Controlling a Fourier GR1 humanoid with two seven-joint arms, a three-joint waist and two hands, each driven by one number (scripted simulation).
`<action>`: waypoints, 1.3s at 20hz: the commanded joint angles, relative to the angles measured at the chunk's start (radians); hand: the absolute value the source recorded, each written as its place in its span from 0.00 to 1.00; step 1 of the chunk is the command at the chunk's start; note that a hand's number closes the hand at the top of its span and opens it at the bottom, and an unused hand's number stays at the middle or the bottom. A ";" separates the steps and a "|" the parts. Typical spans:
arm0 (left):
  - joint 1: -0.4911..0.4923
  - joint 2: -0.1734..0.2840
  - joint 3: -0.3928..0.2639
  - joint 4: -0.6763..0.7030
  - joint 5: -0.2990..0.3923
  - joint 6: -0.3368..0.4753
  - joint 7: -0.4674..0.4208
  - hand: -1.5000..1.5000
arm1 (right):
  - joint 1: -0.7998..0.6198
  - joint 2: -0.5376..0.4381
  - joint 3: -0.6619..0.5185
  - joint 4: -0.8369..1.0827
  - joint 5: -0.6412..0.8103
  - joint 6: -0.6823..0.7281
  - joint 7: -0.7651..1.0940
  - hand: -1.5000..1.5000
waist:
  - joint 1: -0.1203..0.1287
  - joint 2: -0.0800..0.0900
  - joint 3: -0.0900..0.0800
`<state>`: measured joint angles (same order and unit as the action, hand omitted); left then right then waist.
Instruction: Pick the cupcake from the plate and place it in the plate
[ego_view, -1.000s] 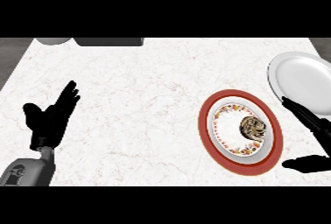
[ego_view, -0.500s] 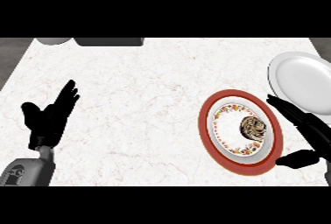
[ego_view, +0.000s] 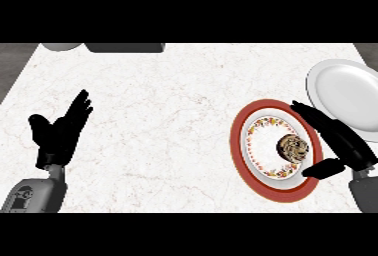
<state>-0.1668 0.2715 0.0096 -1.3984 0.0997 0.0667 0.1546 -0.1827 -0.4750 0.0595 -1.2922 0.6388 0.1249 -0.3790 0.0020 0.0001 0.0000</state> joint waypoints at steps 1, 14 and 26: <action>-0.020 -0.009 0.017 0.000 -0.014 -0.021 0.033 0.50 | -0.008 0.059 0.023 0.010 0.089 -0.032 0.027 0.00 | -0.001 0.000 0.000; -0.022 -0.051 0.045 0.026 -0.043 -0.031 0.005 0.50 | -0.018 0.110 0.074 -0.048 0.170 0.060 -0.020 1.00 | -0.003 -0.001 0.000; 0.060 -0.015 0.074 -0.083 -0.023 -0.076 0.030 0.50 | 0.196 -0.078 0.147 -0.241 0.192 0.170 -0.279 1.00 | -0.007 -0.006 -0.001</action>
<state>-0.1357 0.2361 0.0704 -1.4299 0.0570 0.0133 0.1627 -0.0578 -0.4719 0.1678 -1.4292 0.8206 0.2140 -0.6018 -0.0035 -0.0068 -0.0047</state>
